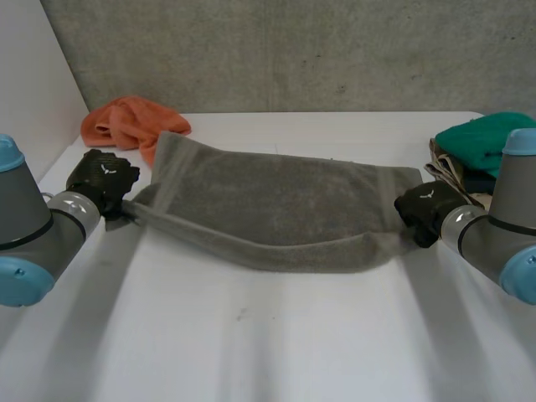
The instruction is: Fold the laundry.
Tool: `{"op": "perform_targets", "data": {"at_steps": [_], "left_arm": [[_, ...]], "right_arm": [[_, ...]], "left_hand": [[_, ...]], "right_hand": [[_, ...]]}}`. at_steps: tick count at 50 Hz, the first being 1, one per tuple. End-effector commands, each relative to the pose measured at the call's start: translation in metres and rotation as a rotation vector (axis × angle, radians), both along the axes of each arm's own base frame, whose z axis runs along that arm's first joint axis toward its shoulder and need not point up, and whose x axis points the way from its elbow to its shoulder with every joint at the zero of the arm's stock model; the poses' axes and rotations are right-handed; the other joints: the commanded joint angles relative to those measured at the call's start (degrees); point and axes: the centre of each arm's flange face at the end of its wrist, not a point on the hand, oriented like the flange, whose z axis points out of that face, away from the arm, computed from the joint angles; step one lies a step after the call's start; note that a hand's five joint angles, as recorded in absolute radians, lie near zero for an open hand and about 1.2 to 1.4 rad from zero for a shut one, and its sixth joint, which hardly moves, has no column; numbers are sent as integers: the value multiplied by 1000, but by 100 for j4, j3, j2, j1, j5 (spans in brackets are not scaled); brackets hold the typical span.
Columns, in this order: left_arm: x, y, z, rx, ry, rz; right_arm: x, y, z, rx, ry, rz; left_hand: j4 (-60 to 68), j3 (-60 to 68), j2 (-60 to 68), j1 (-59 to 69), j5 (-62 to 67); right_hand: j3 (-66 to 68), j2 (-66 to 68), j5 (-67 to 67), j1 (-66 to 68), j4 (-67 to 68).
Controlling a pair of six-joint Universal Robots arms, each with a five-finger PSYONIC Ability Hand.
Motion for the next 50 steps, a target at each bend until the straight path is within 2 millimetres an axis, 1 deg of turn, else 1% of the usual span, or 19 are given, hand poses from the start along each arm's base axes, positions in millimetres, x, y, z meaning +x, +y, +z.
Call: {"op": "perform_targets", "data": {"at_steps": [1, 2, 4, 7, 10, 13, 16, 17, 19, 24, 25, 33, 43, 44, 47, 50], "left_arm": [[2, 1, 0, 11, -9, 26], [2, 0, -1, 12, -10, 29], [1, 1, -1, 14, -10, 28], [1, 1, 0, 12, -10, 29], [2, 0, 0, 11, -10, 31], [3, -1, 0, 9, -9, 33], [3, -1, 1, 8, -9, 34], [3, -1, 1, 8, -9, 34], [3, -1, 1, 6, -10, 34], [1, 0, 1, 7, -11, 29], [0, 0, 1, 7, -11, 27], [3, -2, 1, 3, -10, 35], [6, -9, 2, -6, -8, 46], [6, -10, 2, -6, -8, 46], [7, -14, 4, -15, -5, 49], [6, -22, 7, -35, 3, 49]], "right_arm": [[-6, 12, 12, 90, 119, 52], [-6, 12, 16, 86, 118, 49], [-6, 9, 23, 72, 104, 33], [-3, 5, 44, 25, 21, -11], [2, 6, 52, 8, -25, -15], [16, 9, 57, -16, -46, 26], [25, 9, 55, -20, -37, 48], [32, 8, 52, -23, -30, 67], [39, 7, 49, -24, -19, 85], [49, 3, 33, 23, 6, 99], [52, 2, 28, 46, 12, 103], [59, 1, 6, 139, 49, 120], [61, -3, -11, 137, 108, 101], [61, -3, -12, 137, 114, 101], [63, -5, -11, 118, 127, 102], [67, -14, 8, 33, 96, 87]], "left_hand": [[1142, 1202, 1148, 1290, 1337], [1142, 1202, 1148, 1290, 1337], [1142, 1202, 1148, 1290, 1337], [1142, 1202, 1148, 1290, 1337], [1142, 1202, 1148, 1290, 1337], [1142, 1202, 1148, 1290, 1337], [1142, 1202, 1148, 1290, 1337], [1142, 1202, 1148, 1290, 1337], [1142, 1202, 1148, 1290, 1337], [1142, 1202, 1148, 1290, 1337], [1142, 1202, 1148, 1290, 1337], [1142, 1202, 1148, 1290, 1337], [1142, 1202, 1148, 1290, 1337], [1142, 1202, 1148, 1290, 1337], [1142, 1202, 1148, 1290, 1337], [1142, 1202, 1148, 1290, 1337]], "right_hand": [[-1353, -1288, -1200, -1021, -1398], [-1966, -1901, -1813, -1634, -2010], [-2709, -2644, -2556, -2377, -2754], [-3784, -3719, -3632, -3452, -3829], [-3923, -3858, -3770, -3591, -3968], [-3940, -3875, -3787, -3608, -3985], [-3839, -3774, -3687, -3507, -3884], [-3556, -3491, -3403, -3224, -3601], [-3318, -3253, -3166, -2986, -3363], [-3166, -3101, -3014, -2834, -3211], [-3166, -3101, -3013, -2834, -3211], [-3183, -3118, -3030, -2851, -3228], [-3183, -3118, -3031, -2851, -3228], [-3033, -2968, -2880, -2701, -3078], [1179, 1244, 1332, 1511, 1134], [1193, 1258, 1346, 1525, 1148]]}}
